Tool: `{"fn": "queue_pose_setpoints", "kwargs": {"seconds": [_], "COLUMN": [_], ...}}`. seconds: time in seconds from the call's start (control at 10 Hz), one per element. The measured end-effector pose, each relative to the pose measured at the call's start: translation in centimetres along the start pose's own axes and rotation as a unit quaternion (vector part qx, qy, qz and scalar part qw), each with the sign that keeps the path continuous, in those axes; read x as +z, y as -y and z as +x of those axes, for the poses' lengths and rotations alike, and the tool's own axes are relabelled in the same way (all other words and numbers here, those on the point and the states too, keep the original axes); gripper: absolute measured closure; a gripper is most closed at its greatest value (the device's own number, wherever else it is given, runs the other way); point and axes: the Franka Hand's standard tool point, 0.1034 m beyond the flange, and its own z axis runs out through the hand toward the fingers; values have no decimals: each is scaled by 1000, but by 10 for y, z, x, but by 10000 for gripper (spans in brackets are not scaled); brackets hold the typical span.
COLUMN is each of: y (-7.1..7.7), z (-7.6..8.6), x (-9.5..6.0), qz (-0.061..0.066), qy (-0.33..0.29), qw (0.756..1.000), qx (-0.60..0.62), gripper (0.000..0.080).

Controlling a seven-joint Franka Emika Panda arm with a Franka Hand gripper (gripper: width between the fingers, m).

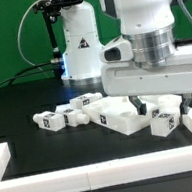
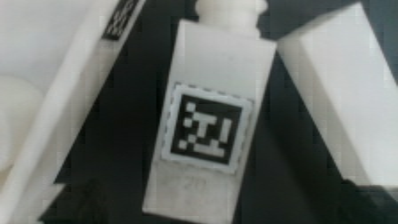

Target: Assemble one leg

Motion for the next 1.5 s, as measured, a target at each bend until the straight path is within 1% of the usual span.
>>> {"fn": "queue_pose_setpoints", "kwargs": {"seconds": [0.1, 0.2, 0.3, 0.5, 0.6, 0.7, 0.8, 0.9, 1.0, 1.2, 1.3, 1.4, 1.5], "y": [1, 6, 10, 11, 12, 12, 12, 12, 12, 12, 12, 13, 12], "z": [-2, -4, -3, 2, 2, 2, 2, 2, 2, 3, 4, 3, 4], "x": [5, 9, 10, 10, 10, 10, 10, 10, 9, 8, 7, 7, 6], "qz": [-1, 0, 6, 17, 17, 17, 17, 17, 18, 18, 19, 19, 18], "qy": [3, 0, -11, -32, -32, -32, -32, -32, -33, -34, -35, -34, -33], "qw": [1000, 1000, 1000, 999, 999, 999, 999, 999, 999, 999, 999, 999, 999], "qx": [2, 1, -6, -18, -19, -19, -20, -20, -21, -22, -22, -23, -32], "gripper": [150, 150, 150, 150, 150, 259, 393, 393, 525, 525, 661, 755, 755]}}
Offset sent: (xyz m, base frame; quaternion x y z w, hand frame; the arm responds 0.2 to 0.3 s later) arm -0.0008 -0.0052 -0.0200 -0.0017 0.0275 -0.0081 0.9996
